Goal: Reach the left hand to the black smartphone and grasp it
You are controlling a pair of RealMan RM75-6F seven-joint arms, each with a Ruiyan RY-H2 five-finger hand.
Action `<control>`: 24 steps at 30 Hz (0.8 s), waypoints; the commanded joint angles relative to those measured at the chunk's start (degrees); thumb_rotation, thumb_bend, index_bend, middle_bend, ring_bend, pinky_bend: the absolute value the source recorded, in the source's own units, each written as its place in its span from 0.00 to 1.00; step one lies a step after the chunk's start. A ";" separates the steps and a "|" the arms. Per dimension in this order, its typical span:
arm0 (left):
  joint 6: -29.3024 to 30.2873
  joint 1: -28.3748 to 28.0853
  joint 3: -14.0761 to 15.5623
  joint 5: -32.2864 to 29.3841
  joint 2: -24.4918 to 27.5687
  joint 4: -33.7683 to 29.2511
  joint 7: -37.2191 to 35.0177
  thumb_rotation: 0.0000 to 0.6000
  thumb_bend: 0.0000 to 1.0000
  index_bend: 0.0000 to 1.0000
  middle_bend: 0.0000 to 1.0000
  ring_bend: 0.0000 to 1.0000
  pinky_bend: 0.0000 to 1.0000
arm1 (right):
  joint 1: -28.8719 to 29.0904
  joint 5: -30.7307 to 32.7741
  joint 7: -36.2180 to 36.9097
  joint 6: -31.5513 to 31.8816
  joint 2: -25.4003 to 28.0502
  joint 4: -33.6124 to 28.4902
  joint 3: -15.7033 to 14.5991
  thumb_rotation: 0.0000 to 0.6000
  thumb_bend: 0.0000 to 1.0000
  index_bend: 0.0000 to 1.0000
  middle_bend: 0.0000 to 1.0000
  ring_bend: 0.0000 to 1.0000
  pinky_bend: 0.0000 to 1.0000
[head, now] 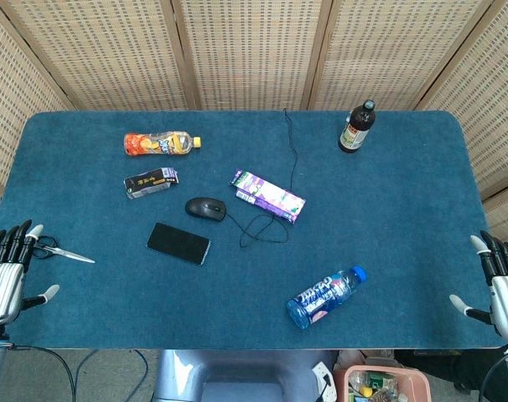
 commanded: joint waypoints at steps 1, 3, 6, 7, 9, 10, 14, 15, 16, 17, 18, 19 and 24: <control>-0.44 0.08 -0.25 0.41 -0.15 0.14 -0.10 1.00 0.00 0.00 0.00 0.00 0.00 | 0.02 0.30 0.07 -0.25 0.00 0.00 -0.01 1.00 0.00 0.00 0.00 0.00 0.00; -0.71 0.02 -0.34 0.61 -0.27 0.24 0.01 1.00 0.00 0.00 0.00 0.00 0.00 | 0.02 0.47 0.05 -0.33 0.01 -0.04 0.01 1.00 0.00 0.00 0.00 0.00 0.00; -2.81 -0.82 -0.93 0.28 -0.98 0.79 0.58 1.00 0.00 0.00 0.00 0.00 0.00 | -0.07 0.96 -0.05 -0.29 0.07 -0.34 0.18 1.00 0.00 0.00 0.00 0.00 0.00; -3.61 -1.35 -1.36 0.20 -1.41 1.17 0.74 1.00 0.00 0.00 0.00 0.00 0.00 | -0.08 1.02 -0.06 -0.31 0.08 -0.38 0.19 1.00 0.00 0.00 0.00 0.00 0.00; -5.45 -2.72 -2.26 0.30 -2.75 2.36 0.97 1.00 0.00 0.00 0.00 0.00 0.00 | -0.05 1.23 -0.01 -0.45 0.09 -0.39 0.23 1.00 0.00 0.00 0.00 0.00 0.00; -7.01 -3.86 -2.85 0.37 -3.90 3.38 1.00 1.00 0.00 0.00 0.00 0.00 0.00 | 0.00 1.33 0.00 -0.61 0.06 -0.35 0.24 1.00 0.00 0.00 0.00 0.00 0.00; -15.84 -9.92 -5.69 -1.25 -9.47 7.70 0.48 1.00 0.00 0.00 0.00 0.00 0.00 | 0.34 1.85 -0.31 -1.53 -0.12 -0.23 0.26 1.00 0.00 0.00 0.00 0.00 0.00; -17.45 -11.13 -6.30 -1.65 -10.87 8.96 0.42 1.00 0.02 0.00 0.00 0.00 0.00 | 0.40 2.01 -0.39 -1.69 -0.17 -0.19 0.28 1.00 0.00 0.00 0.00 0.00 0.00; -18.81 -12.25 -6.83 -1.92 -12.32 10.30 0.48 1.00 0.05 0.00 0.00 0.00 0.00 | 0.44 2.15 -0.46 -1.83 -0.23 -0.14 0.30 1.00 0.00 0.00 0.00 0.00 0.00; -19.94 -13.30 -7.28 -2.02 -13.83 11.77 0.54 1.00 0.11 0.00 0.00 0.00 0.00 | 0.48 2.29 -0.54 -1.96 -0.29 -0.07 0.31 1.00 0.00 0.00 0.00 0.00 0.00; -21.21 -14.54 -7.79 -2.20 -15.88 13.73 0.71 1.00 0.17 0.00 0.00 0.00 0.00 | 0.53 2.55 -0.62 -2.18 -0.38 0.08 0.35 1.00 0.00 0.00 0.00 0.00 0.00; -22.01 -15.34 -8.09 -2.37 -17.36 15.16 1.07 1.00 0.20 0.00 0.00 0.00 0.00 | 0.58 2.75 -0.64 -2.37 -0.44 0.20 0.37 1.00 0.00 0.00 0.00 0.00 0.00; -25.86 -17.98 -8.38 -3.90 -22.07 19.27 3.79 1.00 0.29 0.02 0.00 0.00 0.00 | 0.82 3.57 -0.54 -3.29 -0.67 0.74 0.47 1.00 0.00 0.00 0.00 0.00 0.00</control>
